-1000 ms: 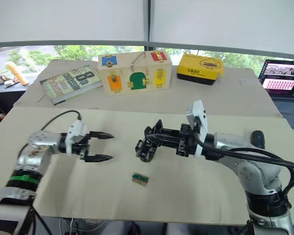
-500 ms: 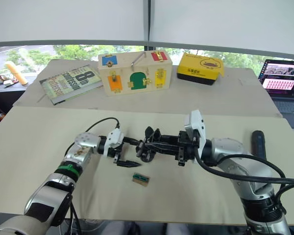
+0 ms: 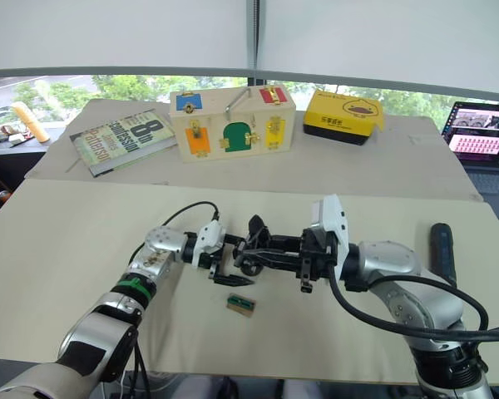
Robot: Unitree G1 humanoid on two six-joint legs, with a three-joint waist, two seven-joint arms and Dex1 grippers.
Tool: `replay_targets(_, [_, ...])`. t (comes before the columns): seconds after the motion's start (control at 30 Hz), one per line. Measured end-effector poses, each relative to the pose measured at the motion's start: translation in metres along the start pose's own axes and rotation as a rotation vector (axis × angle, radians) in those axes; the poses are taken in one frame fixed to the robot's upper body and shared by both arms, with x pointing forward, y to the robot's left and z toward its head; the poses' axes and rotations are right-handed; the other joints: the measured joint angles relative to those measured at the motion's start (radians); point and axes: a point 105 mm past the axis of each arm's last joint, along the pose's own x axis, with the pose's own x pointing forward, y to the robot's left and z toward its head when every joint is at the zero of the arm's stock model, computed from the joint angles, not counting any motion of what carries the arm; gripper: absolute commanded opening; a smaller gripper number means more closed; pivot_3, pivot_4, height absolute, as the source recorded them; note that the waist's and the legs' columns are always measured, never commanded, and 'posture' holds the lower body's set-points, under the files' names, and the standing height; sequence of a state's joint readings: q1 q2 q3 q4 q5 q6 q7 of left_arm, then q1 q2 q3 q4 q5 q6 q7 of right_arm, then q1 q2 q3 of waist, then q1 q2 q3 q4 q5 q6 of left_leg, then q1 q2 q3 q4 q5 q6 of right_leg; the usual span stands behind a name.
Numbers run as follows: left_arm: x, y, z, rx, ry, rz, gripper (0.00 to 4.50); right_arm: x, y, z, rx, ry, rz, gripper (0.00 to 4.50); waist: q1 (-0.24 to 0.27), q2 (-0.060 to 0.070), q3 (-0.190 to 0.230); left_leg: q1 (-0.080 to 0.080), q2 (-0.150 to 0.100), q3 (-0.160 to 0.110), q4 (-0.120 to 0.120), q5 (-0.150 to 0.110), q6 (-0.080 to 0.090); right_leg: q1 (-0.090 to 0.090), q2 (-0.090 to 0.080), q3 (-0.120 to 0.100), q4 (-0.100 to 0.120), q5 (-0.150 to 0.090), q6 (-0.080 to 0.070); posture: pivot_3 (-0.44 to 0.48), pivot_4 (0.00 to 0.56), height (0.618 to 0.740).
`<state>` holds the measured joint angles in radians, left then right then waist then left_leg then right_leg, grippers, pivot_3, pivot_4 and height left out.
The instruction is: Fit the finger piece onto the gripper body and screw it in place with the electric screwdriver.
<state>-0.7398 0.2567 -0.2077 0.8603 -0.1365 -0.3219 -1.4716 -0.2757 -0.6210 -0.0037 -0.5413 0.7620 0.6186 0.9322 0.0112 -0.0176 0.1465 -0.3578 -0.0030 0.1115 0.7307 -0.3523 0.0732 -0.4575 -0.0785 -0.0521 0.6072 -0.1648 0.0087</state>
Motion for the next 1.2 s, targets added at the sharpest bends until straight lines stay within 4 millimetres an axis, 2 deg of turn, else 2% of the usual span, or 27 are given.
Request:
replay_targets(0.1, [0.000,0.001,-0.002,0.014,0.018,0.009,2.31,0.003,0.001,-0.003,-0.013,0.009,0.004,0.42,0.000,0.000,0.000,0.000,0.000,0.000,0.000,0.000,0.000,0.000,0.000,0.000,0.000,0.000,0.000,0.000,0.150,0.740])
replay_targets(0.27, [-0.001,0.002,-0.002,0.038,0.027,0.021,2.33,0.016,0.001,-0.010,-0.088,0.018,0.024,0.42,-0.001,0.000,0.000,0.001,0.000,0.000,0.000,0.000,0.000,0.001,0.000,0.000,0.000,0.000,0.000,0.000,0.150,0.740])
replay_targets(0.6, [-0.001,0.001,-0.003,0.020,0.027,0.040,2.33,0.035,-0.018,-0.035,-0.173,0.062,-0.017,0.42,-0.002,0.000,0.000,0.002,0.000,0.001,0.001,0.000,0.000,0.001,0.001,0.000,0.002,0.000,0.000,0.000,0.150,0.740])
replay_targets(0.7, [-0.001,0.001,-0.003,0.019,0.027,0.050,2.33,0.035,-0.020,-0.043,-0.164,0.090,-0.019,0.42,-0.003,0.000,0.000,0.002,0.000,0.001,0.001,0.000,0.000,0.001,0.001,0.001,0.002,0.000,0.000,0.000,0.150,0.740])
replay_targets(1.2, [-0.006,-0.002,-0.006,-0.018,0.045,0.065,2.33,0.037,-0.023,-0.049,-0.150,0.105,-0.040,0.42,-0.013,0.000,0.000,0.004,0.000,0.001,0.001,0.001,-0.002,0.001,0.000,0.001,0.002,0.000,0.000,0.000,0.150,0.740])
